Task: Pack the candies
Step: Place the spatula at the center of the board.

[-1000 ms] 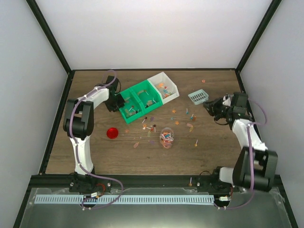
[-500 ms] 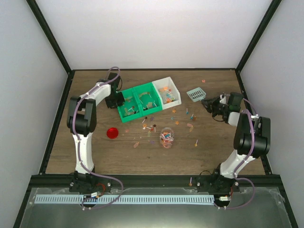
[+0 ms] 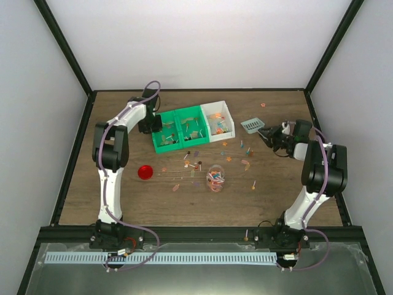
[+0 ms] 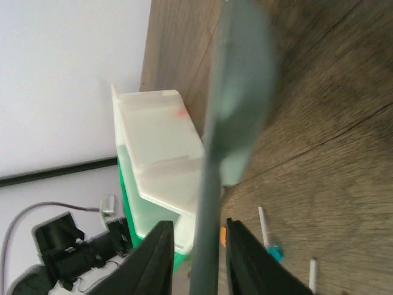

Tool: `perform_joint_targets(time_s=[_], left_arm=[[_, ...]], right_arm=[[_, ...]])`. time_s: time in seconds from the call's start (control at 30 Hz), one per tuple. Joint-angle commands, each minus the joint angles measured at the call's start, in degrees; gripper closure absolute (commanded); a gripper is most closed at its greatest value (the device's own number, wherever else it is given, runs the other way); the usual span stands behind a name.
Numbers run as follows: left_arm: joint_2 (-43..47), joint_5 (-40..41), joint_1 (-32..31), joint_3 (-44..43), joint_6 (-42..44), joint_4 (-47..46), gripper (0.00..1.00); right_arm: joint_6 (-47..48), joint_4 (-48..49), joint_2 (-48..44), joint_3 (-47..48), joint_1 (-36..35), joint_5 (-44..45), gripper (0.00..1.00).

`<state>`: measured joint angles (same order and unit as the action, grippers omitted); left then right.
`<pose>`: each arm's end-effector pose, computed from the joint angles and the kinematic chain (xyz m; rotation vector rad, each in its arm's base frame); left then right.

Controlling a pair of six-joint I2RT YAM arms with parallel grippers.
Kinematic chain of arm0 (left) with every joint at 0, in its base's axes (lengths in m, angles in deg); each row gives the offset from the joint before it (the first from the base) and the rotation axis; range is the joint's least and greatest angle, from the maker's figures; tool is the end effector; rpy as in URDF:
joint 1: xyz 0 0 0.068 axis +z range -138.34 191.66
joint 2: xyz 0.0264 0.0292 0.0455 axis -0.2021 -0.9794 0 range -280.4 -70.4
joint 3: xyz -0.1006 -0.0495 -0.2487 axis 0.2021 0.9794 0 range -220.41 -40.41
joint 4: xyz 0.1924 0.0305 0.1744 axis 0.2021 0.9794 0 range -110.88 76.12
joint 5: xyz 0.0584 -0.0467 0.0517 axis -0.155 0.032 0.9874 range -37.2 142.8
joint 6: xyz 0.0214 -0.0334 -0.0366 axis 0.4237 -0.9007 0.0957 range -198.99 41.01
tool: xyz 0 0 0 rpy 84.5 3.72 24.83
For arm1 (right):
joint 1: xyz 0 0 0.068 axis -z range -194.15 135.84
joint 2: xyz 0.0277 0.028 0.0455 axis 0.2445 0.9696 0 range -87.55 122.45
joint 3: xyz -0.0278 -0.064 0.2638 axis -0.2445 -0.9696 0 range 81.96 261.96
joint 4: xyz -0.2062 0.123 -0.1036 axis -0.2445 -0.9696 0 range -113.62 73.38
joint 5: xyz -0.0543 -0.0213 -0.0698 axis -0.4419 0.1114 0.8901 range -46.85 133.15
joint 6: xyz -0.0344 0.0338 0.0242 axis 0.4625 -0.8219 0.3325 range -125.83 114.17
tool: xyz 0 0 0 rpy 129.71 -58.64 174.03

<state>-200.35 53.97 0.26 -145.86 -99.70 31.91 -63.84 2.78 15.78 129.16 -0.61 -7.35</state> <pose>0.4524 -0.0905 0.1619 -0.2406 2.9122 -0.0614 0.3416 -0.0540 0.1426 0.8732 2.1111 1.3923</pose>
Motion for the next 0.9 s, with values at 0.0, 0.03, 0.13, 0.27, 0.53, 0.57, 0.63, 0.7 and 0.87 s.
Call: perform_joint_targets(time_s=[0.0, 0.03, 0.13, 0.27, 0.53, 0.57, 0.63, 0.7, 0.87], left_arm=[[-1.5, 6.6, 0.4, 0.5, 2.1, -2.0, 0.79], [-0.8, 7.4, 0.4, 0.6, 1.9, -1.7, 0.76], [1.9, 8.7, 0.4, 2.0, 1.8, -2.1, 0.67], [6.7, 9.6, 0.4, 4.4, 1.3, -3.5, 0.54], [14.0, 8.8, 0.4, 9.2, 1.2, -6.7, 0.24], [14.6, 8.8, 0.4, 9.6, 1.1, -6.9, 0.23], [16.6, 8.9, 0.5, 11.5, 1.1, -7.4, 0.23], [20.2, 9.5, 0.3, 15.5, 0.8, -8.2, 0.27], [29.7, 4.1, -0.4, 31.5, -1.6, -10.6, 0.37]], right_arm=[[7.7, -7.7, -2.1, 4.1, 0.5, 2.6, 0.64], [9.2, -10.1, -2.6, 4.8, 0.5, 3.4, 0.58], [12.6, -15.5, -4.5, 5.3, 0.4, 5.5, 0.46], [14.9, -20.0, -8.9, 4.4, 0.4, 8.7, 0.42], [18.8, -25.8, -14.6, 3.9, 0.4, 11.5, 0.42], [18.9, -26.1, -14.9, 4.0, 0.4, 11.5, 0.42], [18.8, -26.4, -15.8, 3.9, 0.2, 11.4, 0.43], [18.9, -27.0, -17.0, 4.1, -0.3, 11.6, 0.45], [19.2, -29.5, -20.0, 4.9, -3.2, 13.3, 0.47]])
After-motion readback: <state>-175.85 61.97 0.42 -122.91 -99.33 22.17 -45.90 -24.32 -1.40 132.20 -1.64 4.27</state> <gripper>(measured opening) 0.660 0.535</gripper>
